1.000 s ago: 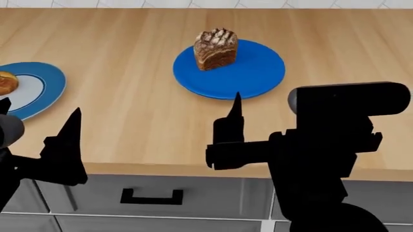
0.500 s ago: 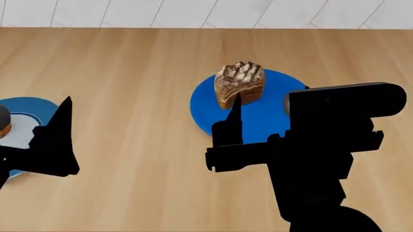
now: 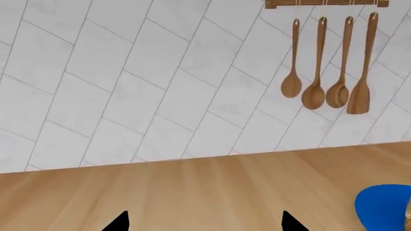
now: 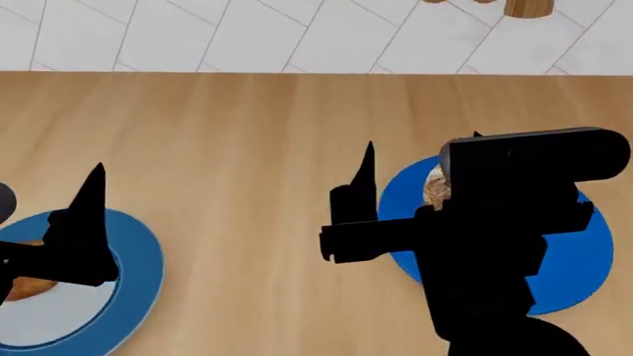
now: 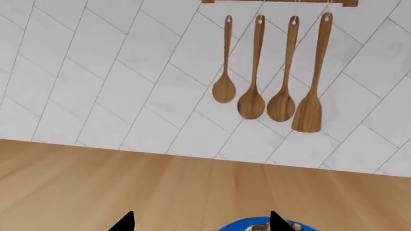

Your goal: Place all breads on the cutting board.

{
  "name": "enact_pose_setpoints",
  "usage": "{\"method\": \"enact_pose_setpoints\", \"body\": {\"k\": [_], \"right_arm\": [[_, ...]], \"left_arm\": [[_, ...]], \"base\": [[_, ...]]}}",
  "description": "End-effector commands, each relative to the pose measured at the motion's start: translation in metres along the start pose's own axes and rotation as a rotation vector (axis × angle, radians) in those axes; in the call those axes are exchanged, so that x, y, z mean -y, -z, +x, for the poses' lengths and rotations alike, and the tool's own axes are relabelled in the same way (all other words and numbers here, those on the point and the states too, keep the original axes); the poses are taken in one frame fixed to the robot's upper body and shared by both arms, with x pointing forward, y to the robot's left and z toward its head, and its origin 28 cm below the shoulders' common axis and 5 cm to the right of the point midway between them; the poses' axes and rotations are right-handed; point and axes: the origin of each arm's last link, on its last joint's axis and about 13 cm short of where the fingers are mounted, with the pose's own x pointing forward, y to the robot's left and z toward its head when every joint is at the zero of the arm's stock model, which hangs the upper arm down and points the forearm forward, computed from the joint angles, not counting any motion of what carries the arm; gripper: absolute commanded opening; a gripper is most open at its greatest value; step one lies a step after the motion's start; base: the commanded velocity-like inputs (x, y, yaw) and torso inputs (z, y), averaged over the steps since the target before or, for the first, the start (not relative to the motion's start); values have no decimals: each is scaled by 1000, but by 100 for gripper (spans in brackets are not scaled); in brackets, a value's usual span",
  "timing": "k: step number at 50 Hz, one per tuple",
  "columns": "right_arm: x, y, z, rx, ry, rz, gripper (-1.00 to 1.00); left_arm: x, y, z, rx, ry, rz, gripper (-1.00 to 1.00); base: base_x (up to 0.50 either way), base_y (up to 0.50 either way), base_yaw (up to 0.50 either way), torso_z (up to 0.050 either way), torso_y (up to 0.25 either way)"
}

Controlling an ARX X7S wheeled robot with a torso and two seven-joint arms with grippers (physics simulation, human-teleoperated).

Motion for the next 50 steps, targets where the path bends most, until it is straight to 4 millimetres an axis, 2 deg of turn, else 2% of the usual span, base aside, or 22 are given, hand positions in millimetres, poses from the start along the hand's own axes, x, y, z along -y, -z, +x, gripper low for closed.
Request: {"method": "enact_pose_setpoints", "body": {"k": [1, 11, 36, 41, 46, 48, 50], "right_arm": [[1, -1, 0, 4, 6, -3, 100], [3, 2, 0, -5, 7, 16, 100], [8, 5, 0, -11, 22, 41, 100], [12, 11, -2, -19, 26, 55, 100], [16, 18, -1, -29, 31, 63, 100], [18, 22, 2, -34, 35, 71, 100], [18, 27, 5, -42, 33, 80, 100]], "left_arm": [[0, 1, -1, 6, -8, 6, 100], [0, 2, 0, 0, -8, 13, 100], [0, 6, 1, -19, -16, 18, 100], [-6, 12, -7, -67, -43, 38, 100], [-14, 10, -30, -159, -115, 47, 100], [-35, -1, -32, -178, -261, 105, 100], [-28, -12, -42, -138, -250, 226, 100]], "base": [[312, 402, 0, 0, 0], [319, 306, 0, 0, 0], [353, 3, 0, 0, 1], [0, 0, 0, 0, 2], [0, 0, 0, 0, 0], [0, 0, 0, 0, 0], [0, 0, 0, 0, 0]]}}
